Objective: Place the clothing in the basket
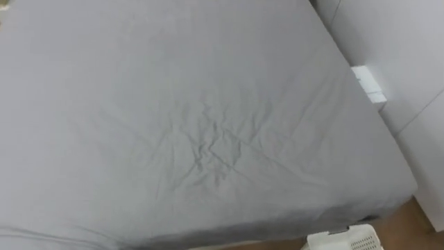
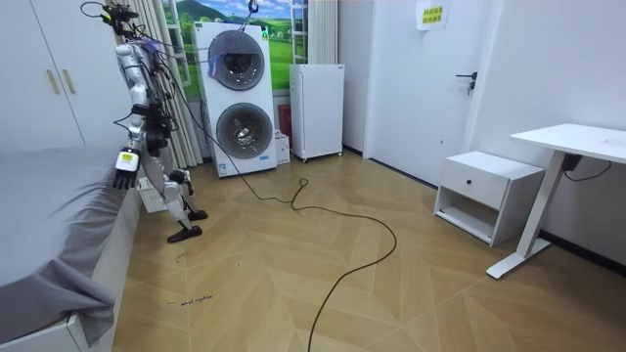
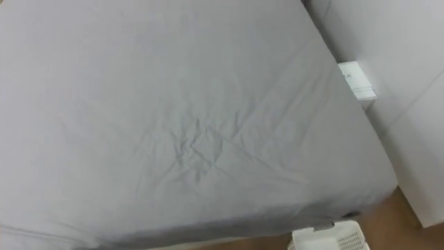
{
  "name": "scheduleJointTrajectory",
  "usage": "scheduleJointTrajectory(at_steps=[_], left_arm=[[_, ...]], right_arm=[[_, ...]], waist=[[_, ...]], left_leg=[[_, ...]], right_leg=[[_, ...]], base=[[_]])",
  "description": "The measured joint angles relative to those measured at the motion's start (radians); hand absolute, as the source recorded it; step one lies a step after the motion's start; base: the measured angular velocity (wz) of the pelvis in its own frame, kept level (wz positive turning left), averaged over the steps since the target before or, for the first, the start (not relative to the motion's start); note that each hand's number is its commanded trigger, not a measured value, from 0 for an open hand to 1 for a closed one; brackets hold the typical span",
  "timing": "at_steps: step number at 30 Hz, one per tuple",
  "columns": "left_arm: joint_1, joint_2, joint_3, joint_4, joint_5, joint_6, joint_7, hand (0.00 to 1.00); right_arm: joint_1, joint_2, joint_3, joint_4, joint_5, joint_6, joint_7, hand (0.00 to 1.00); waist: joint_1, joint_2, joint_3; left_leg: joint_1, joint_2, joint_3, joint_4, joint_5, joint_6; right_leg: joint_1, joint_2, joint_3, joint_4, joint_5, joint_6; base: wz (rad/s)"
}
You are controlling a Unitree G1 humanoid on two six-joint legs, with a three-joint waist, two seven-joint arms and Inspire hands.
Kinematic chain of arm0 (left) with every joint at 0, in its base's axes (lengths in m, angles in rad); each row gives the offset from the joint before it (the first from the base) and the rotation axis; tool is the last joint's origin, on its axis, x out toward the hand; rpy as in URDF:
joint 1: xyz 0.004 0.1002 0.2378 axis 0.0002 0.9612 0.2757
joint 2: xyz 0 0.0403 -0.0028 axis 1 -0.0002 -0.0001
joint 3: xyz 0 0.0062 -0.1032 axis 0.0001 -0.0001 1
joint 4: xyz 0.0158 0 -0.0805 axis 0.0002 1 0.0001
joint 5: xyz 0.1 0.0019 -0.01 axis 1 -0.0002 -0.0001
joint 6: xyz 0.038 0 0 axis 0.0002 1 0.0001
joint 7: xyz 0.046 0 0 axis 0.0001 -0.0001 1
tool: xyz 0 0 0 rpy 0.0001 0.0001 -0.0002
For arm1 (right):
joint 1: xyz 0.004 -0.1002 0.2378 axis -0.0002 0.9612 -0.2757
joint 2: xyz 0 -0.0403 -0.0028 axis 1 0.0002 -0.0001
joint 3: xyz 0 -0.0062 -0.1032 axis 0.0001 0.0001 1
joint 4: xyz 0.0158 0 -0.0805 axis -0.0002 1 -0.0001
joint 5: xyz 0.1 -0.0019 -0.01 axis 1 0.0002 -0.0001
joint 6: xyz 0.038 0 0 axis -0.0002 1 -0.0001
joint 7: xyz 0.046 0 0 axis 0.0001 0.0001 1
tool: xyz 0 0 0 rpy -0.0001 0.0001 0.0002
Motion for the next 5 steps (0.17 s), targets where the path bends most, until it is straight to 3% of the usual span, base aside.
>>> scheduleJointTrajectory(at_steps=[5], left_arm=[[0.008, -0.005, -0.001, 0.030, 0.001, 0.014, -0.008, 0.00]], right_arm=[[-0.002, 0.002, 0.069, 0.040, -0.068, 0.018, 0.010, 0.00]], waist=[[0.019, -0.005, 0.0008]], left_leg=[[0.006, -0.007, -0.015, 0.003, 0.000, 0.001]], right_leg=[[0.009, -0.004, -0.011, -0.003, -0.003, 0.005]], base=[[0.09]])
